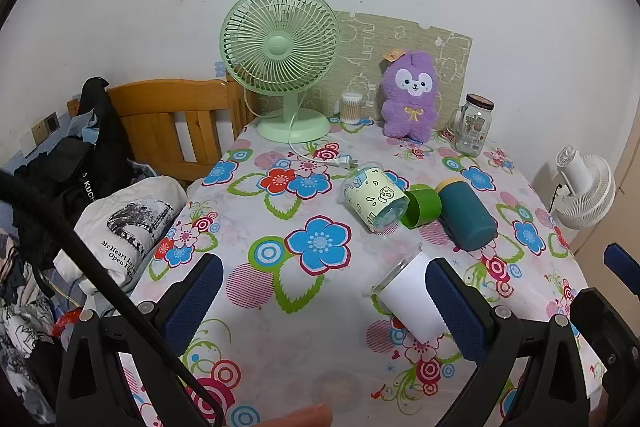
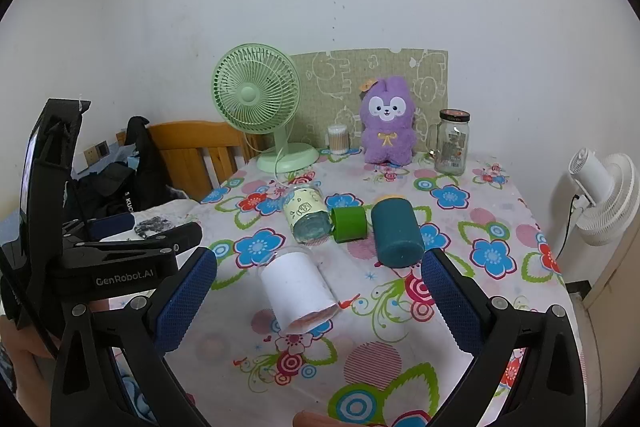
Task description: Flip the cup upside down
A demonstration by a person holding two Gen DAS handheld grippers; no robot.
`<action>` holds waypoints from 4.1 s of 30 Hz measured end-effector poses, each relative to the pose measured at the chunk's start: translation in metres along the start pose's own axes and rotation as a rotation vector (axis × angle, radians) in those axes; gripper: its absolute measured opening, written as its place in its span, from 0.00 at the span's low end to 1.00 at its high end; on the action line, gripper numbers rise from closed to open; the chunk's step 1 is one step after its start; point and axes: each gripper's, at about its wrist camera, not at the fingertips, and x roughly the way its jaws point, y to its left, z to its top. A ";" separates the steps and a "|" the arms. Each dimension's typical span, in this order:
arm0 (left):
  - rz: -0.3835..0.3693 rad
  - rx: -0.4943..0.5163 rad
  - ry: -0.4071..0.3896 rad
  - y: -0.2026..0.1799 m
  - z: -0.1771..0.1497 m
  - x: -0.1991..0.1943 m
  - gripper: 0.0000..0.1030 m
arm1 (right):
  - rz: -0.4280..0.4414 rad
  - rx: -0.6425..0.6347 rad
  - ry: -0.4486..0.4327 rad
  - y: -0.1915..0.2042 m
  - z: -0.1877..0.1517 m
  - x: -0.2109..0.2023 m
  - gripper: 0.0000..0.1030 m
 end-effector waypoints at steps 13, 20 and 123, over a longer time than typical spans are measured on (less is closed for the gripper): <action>-0.002 0.001 0.002 -0.001 0.000 0.002 0.99 | 0.009 -0.008 0.005 -0.002 0.001 0.000 1.00; -0.002 0.000 0.003 -0.002 0.000 0.002 0.99 | 0.011 -0.011 0.010 -0.002 0.003 0.002 1.00; 0.002 0.008 0.361 0.030 0.019 0.200 0.99 | 0.237 -0.192 0.432 0.020 0.047 0.283 1.00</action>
